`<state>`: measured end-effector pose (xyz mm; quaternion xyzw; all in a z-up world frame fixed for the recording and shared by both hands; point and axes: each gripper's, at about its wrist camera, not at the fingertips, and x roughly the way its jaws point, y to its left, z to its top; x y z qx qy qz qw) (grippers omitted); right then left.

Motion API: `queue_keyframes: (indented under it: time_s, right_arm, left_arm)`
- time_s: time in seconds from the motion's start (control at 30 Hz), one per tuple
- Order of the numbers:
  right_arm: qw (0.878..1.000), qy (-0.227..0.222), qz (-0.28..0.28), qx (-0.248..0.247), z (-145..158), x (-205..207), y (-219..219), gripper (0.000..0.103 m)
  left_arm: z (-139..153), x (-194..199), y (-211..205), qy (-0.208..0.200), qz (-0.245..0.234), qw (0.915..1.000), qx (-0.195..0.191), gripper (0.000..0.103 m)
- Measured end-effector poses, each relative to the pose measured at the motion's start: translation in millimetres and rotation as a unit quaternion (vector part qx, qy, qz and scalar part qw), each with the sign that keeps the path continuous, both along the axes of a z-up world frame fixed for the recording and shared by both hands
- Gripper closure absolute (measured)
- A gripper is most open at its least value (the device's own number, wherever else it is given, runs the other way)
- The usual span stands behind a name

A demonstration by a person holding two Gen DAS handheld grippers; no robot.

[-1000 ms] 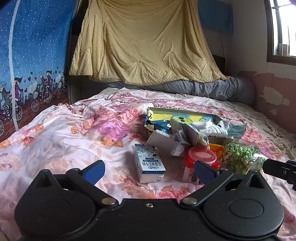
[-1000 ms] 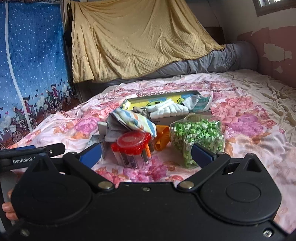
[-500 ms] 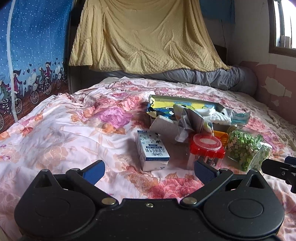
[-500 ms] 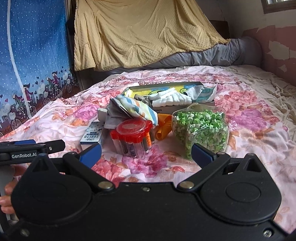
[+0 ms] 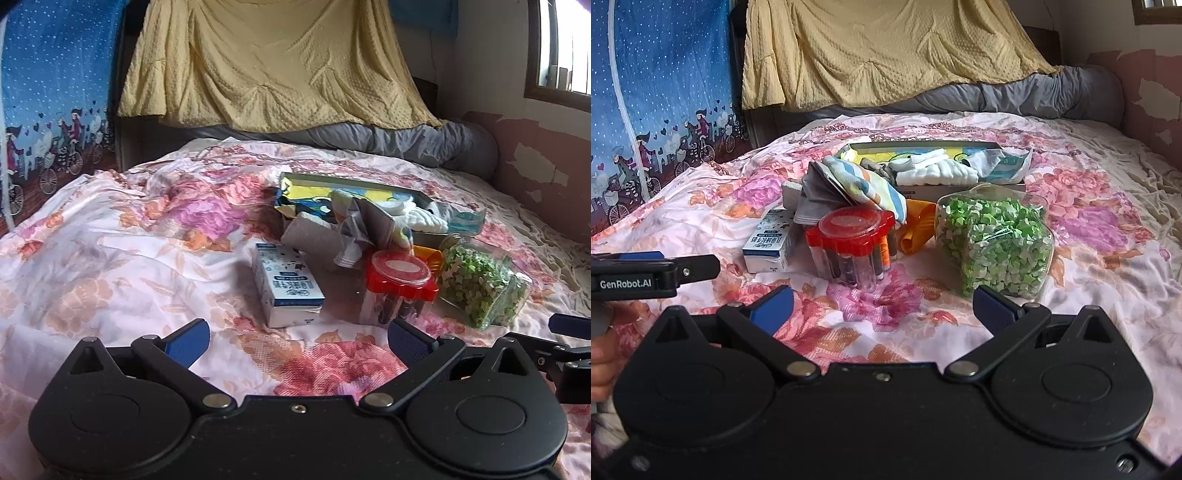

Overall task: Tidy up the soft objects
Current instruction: 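Move both open tools toward the striped sock and grey cloth, then grasp the grey cloth with the left tool while the right tool grasps the striped sock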

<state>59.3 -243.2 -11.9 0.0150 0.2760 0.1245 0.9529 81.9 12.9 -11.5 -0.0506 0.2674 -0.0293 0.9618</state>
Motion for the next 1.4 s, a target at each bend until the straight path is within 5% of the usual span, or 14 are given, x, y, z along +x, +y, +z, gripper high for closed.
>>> queue_keyframes:
  time_s: [0.4,0.97,1.4]
  right_arm:
    - [1.000,-0.006,0.012,-0.026,12,39,-5,0.000]
    - [0.993,-0.024,0.056,-0.104,25,130,23,0.000]
    - [0.985,-0.046,0.079,-0.144,23,183,51,0.000]
  left_arm:
    - [8,55,1,-0.005,-0.069,0.9969,-0.038,0.001]
    - [2,133,8,0.013,-0.126,0.9916,-0.025,0.007]
    - [-1,147,4,0.004,-0.157,0.9875,-0.010,0.005]
